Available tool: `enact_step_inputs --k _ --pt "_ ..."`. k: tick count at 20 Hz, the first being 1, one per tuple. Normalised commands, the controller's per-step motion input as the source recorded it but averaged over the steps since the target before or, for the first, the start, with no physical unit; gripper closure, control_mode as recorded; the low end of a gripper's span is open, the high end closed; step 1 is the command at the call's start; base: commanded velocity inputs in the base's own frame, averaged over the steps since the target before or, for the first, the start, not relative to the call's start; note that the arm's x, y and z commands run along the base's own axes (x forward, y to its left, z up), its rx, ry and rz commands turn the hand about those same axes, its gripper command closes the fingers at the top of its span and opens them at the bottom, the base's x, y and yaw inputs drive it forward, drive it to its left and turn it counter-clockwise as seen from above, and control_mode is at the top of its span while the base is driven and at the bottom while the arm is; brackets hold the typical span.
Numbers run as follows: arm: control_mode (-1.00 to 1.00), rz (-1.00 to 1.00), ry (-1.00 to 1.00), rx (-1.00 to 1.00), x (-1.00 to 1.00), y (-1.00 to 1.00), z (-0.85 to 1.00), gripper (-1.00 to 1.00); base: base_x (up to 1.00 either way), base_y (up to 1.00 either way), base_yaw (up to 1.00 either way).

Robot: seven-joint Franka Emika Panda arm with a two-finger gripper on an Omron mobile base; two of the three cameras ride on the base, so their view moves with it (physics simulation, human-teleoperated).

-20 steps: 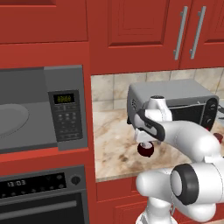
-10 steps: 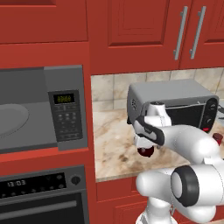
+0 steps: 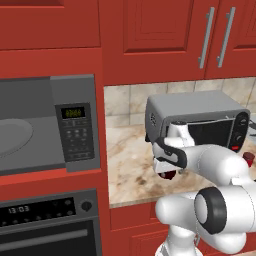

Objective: Pick the mug from the counter and place it inside the microwave. Then close the microwave.

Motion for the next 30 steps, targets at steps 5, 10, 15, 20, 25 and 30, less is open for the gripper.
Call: enact_step_inputs --k 5,10,15,20,25,30 --pt "-1.0 0.0 0.0 0.0 0.0 0.0 -0.04 -1.0 0.0 0.0 0.0" --pt "-1.0 0.0 0.0 0.0 0.0 0.0 -0.11 -1.0 0.0 0.0 0.0" --pt "-1.0 -0.01 0.0 0.0 0.0 0.0 -0.07 -1.0 0.0 0.0 0.0" --pt "-1.0 0.0 0.0 0.0 0.0 0.01 0.0 -1.0 0.0 0.0 0.0" --pt "-1.0 0.0 0.0 0.0 0.0 0.0 0.0 1.0 0.0 0.0 0.0" --pt "-1.0 0.0 0.0 0.0 0.0 0.0 0.0 1.0 0.0 0.0 0.0"
